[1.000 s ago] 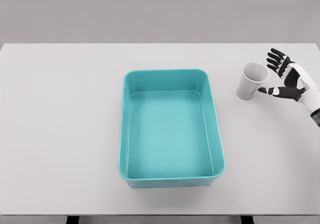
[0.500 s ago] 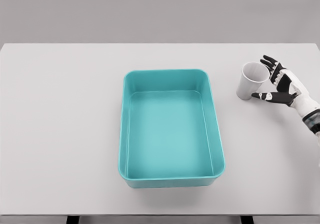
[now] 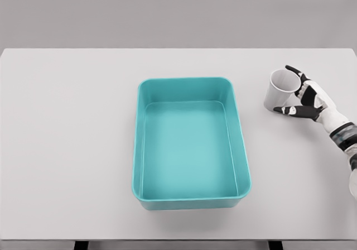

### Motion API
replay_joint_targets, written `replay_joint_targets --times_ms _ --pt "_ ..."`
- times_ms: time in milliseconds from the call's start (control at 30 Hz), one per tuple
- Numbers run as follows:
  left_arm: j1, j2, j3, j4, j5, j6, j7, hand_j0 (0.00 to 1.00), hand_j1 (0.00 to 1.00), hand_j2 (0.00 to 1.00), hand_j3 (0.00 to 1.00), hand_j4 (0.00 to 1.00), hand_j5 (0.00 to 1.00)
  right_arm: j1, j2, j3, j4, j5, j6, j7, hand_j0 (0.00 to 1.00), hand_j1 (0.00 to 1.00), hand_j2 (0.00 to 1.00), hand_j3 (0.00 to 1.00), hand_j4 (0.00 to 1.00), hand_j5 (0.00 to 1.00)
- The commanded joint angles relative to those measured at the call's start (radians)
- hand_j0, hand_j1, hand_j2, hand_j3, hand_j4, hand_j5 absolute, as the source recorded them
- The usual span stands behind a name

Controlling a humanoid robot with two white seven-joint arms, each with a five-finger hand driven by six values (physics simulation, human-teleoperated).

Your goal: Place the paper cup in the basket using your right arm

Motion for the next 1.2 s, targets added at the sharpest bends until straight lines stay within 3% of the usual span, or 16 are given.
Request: replay_joint_targets --times_ms 0,400,467,1000,1167 --pt "0.0 0.0 0.0 -0.001 0.0 0.0 0.0 1.0 1.0 1.0 1.0 1.0 1.0 0.0 0.012 -0.002 0.011 0.019 0.0 0.0 1.0 1.0 1.0 1.0 1.0 1.0" --pt "0.0 0.0 0.0 0.002 0.0 0.0 0.001 1.0 1.0 1.0 1.0 1.0 1.0 -0.034 0.025 0.001 0.038 0.045 0.0 0.0 0.99 0.99 0.99 0.99 0.99 0.99" --pt "0.0 0.0 0.0 -0.001 0.0 0.0 0.001 1.0 1.0 1.0 1.0 1.0 1.0 -0.034 0.032 -0.002 0.038 0.071 0.002 0.0 0.82 0.82 0.82 0.82 0.82 0.82" --pt "0.0 0.0 0.0 0.002 0.0 0.0 0.0 1.0 1.0 1.0 1.0 1.0 1.0 -0.034 0.035 -0.002 0.017 0.074 0.002 0.0 0.5 0.5 0.5 0.5 0.5 0.5" --pt "0.0 0.0 0.0 -0.001 0.0 0.0 0.0 1.0 1.0 1.0 1.0 1.0 1.0 -0.034 0.028 -0.001 0.009 0.076 0.0 0.0 0.46 0.46 0.46 0.46 0.46 0.46"
